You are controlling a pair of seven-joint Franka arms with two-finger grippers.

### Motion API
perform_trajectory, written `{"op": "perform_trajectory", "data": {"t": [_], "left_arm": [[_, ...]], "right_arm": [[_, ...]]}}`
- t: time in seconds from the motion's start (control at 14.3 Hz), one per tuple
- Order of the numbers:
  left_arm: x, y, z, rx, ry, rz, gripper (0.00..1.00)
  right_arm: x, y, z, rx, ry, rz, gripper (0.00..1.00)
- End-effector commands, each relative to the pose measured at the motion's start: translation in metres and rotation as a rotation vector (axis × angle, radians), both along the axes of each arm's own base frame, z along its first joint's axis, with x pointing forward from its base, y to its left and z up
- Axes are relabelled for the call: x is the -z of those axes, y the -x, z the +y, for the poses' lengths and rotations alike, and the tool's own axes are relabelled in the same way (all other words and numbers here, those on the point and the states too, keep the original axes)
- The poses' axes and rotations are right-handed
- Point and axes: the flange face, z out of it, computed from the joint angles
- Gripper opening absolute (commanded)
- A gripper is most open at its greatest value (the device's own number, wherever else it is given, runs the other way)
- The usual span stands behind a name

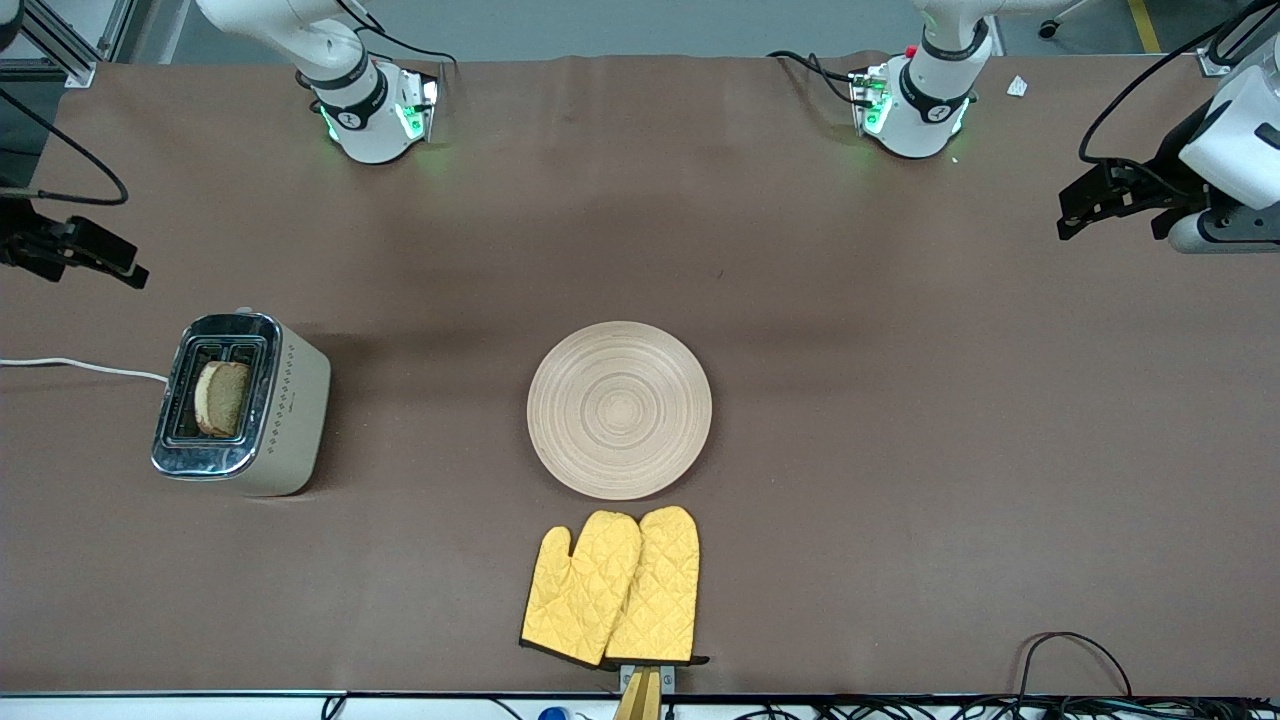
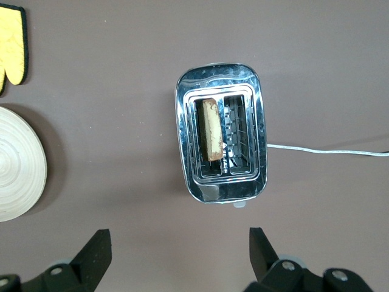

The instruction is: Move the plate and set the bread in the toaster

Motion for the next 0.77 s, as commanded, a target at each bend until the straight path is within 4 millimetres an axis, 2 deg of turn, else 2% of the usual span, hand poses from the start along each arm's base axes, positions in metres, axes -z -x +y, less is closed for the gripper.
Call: {"op": "perform_trajectory", "data": {"t": [0.0,0.07,0.14,0.56,0.7], "left_arm": [[-0.01,0.005,0.003,0.023,-0.01,-0.006,1.0],[-0.011,0.005,0.002,0.024,-0.01,-0.008,1.0],[-0.011,0.005,0.002,0.026,-0.01,-0.008,1.0],[-0.011,0.006,0.002,0.029,-0.01,-0.003,1.0],[-0.011,0.006,0.002,0.029,-0.01,-0.005,1.0]], "right_arm": [[-0.007,0.009,-0.007,0.002,-0.025,0.006,1.0],[-0.02,0.008,-0.012,0.009,-0.02,-0.019,1.0],[-0.023,0.007,-0.01,0.007,-0.017,-0.025,1.0],[-0.033,0.011,0.008,-0.019,-0.01,-0.003,1.0],[-0.038,0.011,0.008,-0.021,0.002,-0.015,1.0]]}}
